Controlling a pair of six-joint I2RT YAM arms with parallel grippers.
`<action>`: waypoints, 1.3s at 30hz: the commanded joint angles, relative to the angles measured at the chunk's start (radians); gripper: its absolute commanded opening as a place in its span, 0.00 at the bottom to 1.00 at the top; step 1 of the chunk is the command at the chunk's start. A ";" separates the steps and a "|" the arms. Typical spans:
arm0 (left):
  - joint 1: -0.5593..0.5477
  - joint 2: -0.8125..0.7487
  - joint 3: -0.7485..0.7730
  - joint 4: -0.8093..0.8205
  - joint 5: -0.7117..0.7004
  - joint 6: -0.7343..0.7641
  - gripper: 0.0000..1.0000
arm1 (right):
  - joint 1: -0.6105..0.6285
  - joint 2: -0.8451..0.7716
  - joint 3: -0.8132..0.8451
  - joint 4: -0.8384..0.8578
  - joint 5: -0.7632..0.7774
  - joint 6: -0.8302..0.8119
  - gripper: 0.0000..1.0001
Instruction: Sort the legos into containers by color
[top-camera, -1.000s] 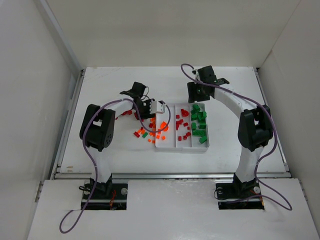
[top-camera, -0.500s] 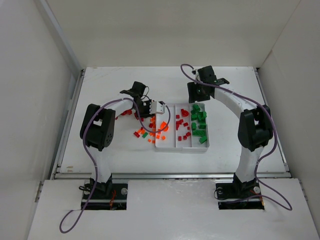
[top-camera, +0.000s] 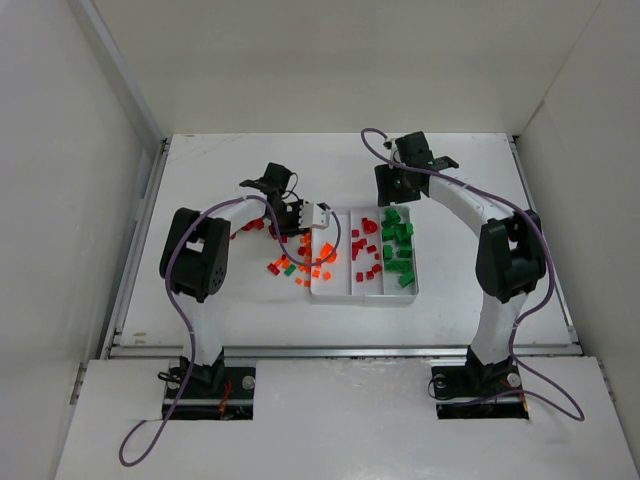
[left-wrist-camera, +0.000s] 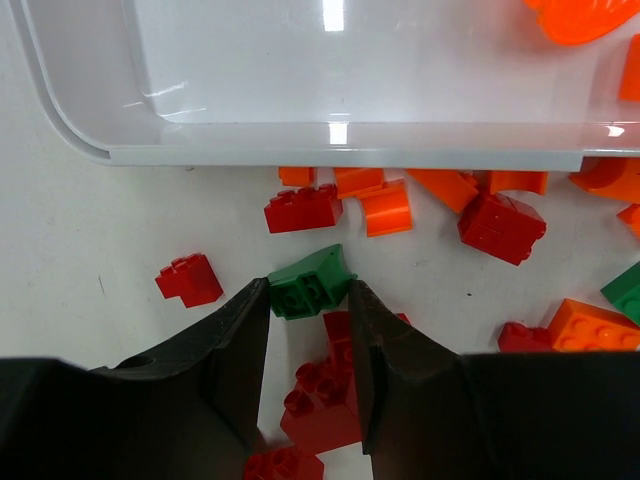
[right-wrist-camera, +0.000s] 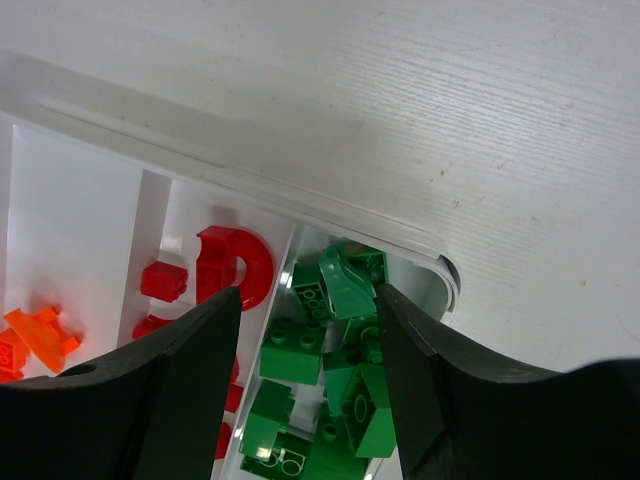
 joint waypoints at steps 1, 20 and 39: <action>-0.001 -0.056 -0.019 -0.082 0.044 0.017 0.00 | -0.008 -0.036 -0.004 0.037 0.013 -0.008 0.62; 0.029 -0.203 -0.065 -0.004 0.119 -0.078 0.00 | -0.008 -0.076 -0.005 0.047 0.004 -0.008 0.62; -0.096 -0.758 -0.305 0.465 0.222 -0.282 0.00 | 0.038 -0.354 0.016 0.220 -0.799 0.036 1.00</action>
